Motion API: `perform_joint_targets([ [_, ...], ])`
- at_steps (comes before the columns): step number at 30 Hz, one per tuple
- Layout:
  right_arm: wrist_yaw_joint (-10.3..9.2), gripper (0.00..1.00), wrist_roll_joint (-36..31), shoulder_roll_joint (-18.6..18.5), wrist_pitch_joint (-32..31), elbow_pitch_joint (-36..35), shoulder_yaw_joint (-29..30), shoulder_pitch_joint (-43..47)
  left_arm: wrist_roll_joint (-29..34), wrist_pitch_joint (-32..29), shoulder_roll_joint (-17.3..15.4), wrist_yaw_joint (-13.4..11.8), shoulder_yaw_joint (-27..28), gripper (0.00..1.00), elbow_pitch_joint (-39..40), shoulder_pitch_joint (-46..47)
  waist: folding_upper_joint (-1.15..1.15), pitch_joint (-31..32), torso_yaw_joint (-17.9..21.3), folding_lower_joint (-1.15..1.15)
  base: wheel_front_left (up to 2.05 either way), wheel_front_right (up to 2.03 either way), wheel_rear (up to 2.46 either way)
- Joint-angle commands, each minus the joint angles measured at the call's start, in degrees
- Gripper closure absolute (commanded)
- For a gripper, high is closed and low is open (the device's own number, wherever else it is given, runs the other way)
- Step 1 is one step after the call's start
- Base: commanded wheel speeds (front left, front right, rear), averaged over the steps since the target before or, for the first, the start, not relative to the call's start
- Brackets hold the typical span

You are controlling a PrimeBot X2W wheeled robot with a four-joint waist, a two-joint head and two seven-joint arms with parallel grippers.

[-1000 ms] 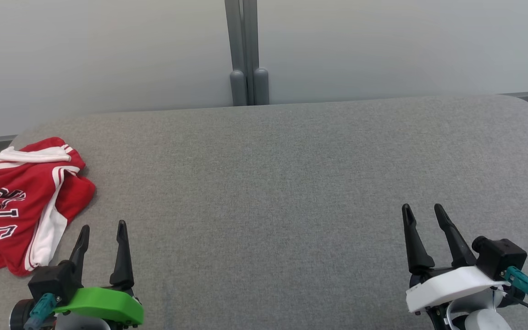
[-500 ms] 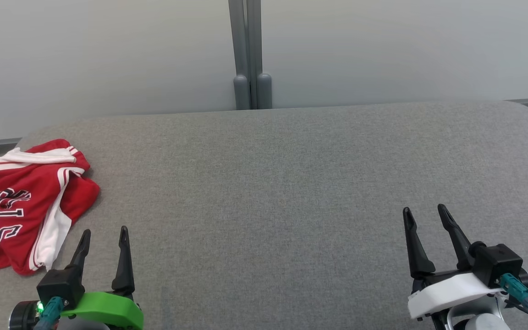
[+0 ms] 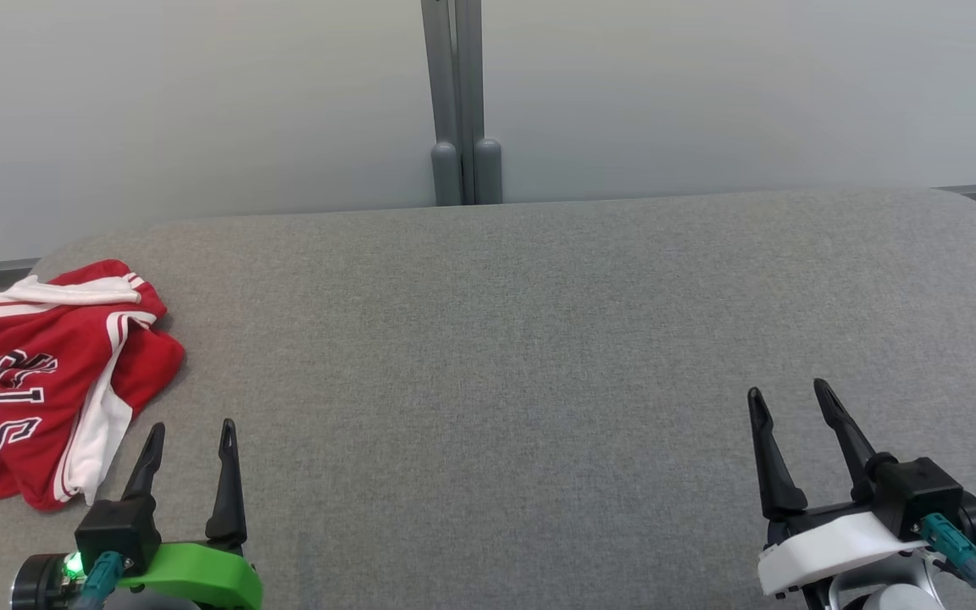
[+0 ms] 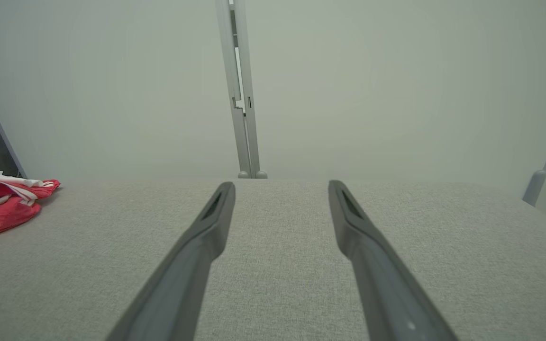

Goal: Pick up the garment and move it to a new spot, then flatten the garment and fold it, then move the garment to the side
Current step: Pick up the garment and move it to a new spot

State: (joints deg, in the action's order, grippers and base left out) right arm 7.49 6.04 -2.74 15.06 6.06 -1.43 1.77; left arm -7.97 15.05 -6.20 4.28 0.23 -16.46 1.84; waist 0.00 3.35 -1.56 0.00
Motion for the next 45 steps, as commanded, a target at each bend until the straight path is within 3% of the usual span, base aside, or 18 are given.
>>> perform_joint_targets([
  [1,-0.01,0.0,0.2,-0.3,0.2,-0.2,0.1,0.4,-0.3,0.2,-0.4,-0.1,0.2,0.0,-0.1,0.1,0.0,0.0,0.0,0.0,0.0,0.0,0.0],
  [27,0.0,0.0,2.1,-0.3,0.2,0.2,-0.2,0.5,-1.5,0.2,-0.9,-0.3,0.2,0.0,-0.8,0.7,0.0,-0.3,-1.7,0.0,0.0,0.0,0.0],
  [45,-0.01,0.0,3.5,-0.3,0.2,0.8,-1.9,1.0,-2.0,0.1,-2.3,-1.2,0.7,0.0,-1.5,0.3,0.0,-0.6,-13.3,0.0,0.0,0.0,0.0],
])
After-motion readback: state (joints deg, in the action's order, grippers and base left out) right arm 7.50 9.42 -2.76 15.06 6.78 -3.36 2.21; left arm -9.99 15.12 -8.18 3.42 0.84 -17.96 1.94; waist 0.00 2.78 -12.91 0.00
